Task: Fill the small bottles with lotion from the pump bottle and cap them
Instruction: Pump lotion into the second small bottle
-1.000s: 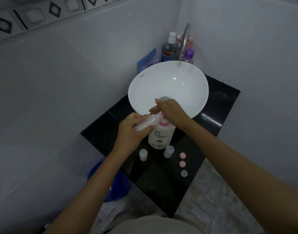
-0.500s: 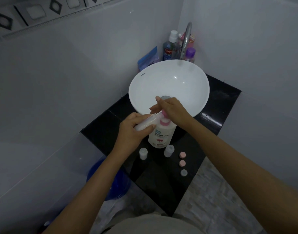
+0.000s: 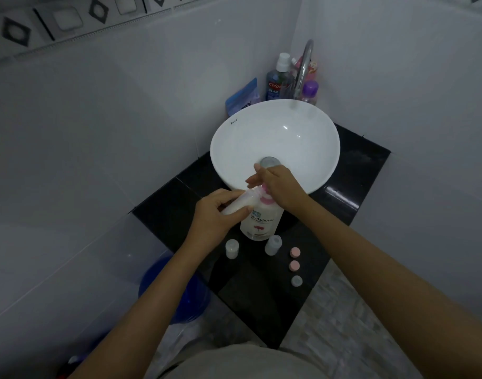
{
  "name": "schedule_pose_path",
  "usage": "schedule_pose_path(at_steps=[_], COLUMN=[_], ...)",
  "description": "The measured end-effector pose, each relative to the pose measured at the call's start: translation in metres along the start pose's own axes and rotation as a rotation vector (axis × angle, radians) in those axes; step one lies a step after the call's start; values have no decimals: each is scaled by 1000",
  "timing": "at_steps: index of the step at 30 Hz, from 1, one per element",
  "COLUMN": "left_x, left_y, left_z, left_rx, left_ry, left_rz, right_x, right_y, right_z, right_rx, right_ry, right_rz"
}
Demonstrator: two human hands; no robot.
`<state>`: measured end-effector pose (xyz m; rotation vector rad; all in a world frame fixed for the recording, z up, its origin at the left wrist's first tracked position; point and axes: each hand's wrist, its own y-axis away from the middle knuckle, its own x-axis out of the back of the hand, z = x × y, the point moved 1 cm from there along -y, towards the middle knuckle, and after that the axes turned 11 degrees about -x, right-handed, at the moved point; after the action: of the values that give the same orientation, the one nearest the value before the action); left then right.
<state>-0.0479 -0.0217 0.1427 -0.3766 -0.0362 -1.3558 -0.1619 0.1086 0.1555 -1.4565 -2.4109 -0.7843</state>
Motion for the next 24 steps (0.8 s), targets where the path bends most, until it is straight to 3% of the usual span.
schedule_pose_path(at_steps=[13, 18, 24], left_x=[-6, -13, -27], left_y=[9, 27, 42], left_z=[-6, -28, -46], left_rx=[11, 74, 7], left_ry=[-109, -345, -633], left_rz=[-32, -154, -254], right_x=[3, 2, 2], right_y=[-7, -6, -5], right_z=[0, -1, -3], right_rx=[40, 35, 39], right_ry=[-80, -93, -93], right_rz=[56, 56, 54])
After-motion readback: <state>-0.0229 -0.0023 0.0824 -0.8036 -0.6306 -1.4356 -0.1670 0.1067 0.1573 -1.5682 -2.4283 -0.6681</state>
